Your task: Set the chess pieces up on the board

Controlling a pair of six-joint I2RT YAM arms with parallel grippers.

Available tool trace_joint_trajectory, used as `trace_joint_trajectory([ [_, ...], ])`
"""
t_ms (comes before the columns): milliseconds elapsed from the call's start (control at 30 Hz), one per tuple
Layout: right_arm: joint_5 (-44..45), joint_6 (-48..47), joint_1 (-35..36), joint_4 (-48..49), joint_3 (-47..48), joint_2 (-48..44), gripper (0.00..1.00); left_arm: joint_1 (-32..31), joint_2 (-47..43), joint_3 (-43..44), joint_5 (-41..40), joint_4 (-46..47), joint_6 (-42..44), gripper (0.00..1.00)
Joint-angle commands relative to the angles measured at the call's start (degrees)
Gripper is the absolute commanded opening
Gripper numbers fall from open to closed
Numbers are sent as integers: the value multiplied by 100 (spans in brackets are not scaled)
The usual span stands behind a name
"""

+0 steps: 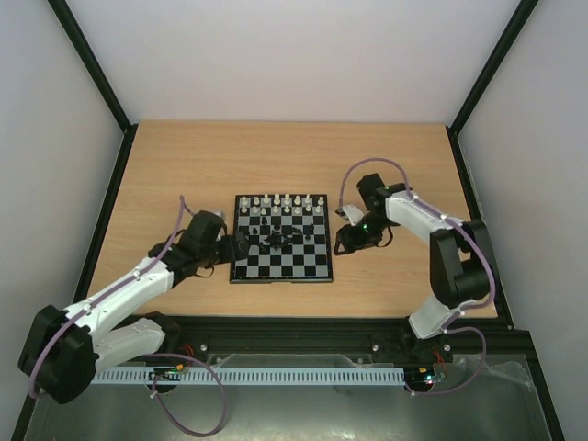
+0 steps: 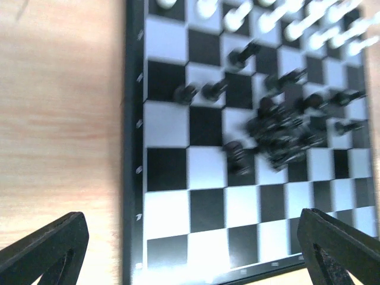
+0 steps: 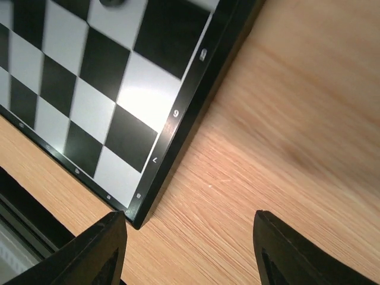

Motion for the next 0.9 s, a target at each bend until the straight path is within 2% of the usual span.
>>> trace_joint_trajectory([
  [0, 5, -83, -156, -380, 287, -645, 60, -10, -139, 839, -14, -1140, 195, 99],
  [100, -100, 106, -163, -78, 363, -1170, 61, -16, -227, 1273, -247, -1176, 664, 99],
  [233, -268, 315, -163, 669, 30, -1825, 63, -10, -578, 1643, -654, -709, 1244, 99],
  [333, -360, 188, -160, 1181, -398, -2316, 66, -7, -590, 1870, -1348, -526, 1513, 99],
  [433, -573, -30, -159, 1767, -796, -2594, 67, 14, -248, 1921, -2580, -592, 1329, 99],
  [533, -826, 85, -164, 2351, -990, -2524, 68, 72, 400, 2244, -2017, -625, 2177, 99],
  [600, -883, -50, -164, 2230, -816, -2300, 67, 127, 694, 2244, -2130, -559, 2039, 99],
  [667, -710, -69, -159, 2176, -786, -2177, 65, 156, 876, 2243, -1853, -530, 2071, 97],
  [700, -668, -100, -162, 2240, -946, -2198, 65, 172, 944, 2239, -1657, -549, 2166, 91],
  [733, -647, -129, -162, 2284, -1044, -2237, 65, 186, 1004, 2217, -1407, -528, 2302, 79],
  [767, -623, -151, -162, 2284, -1108, -2275, 65, 191, 1061, 2183, -1104, -516, 2422, 65],
  [800, -576, -170, -163, 2272, -1125, -2310, 65, 206, 1121, 2148, -913, -484, 2466, 44],
  [833, -501, -173, -160, 2265, -1140, -2359, 64, 233, 1182, 2111, -734, -457, 2450, 31],
  [867, -415, -180, -164, 2282, -1171, -2410, 64, 260, 1252, 2091, -540, -437, 2423, 25],
])
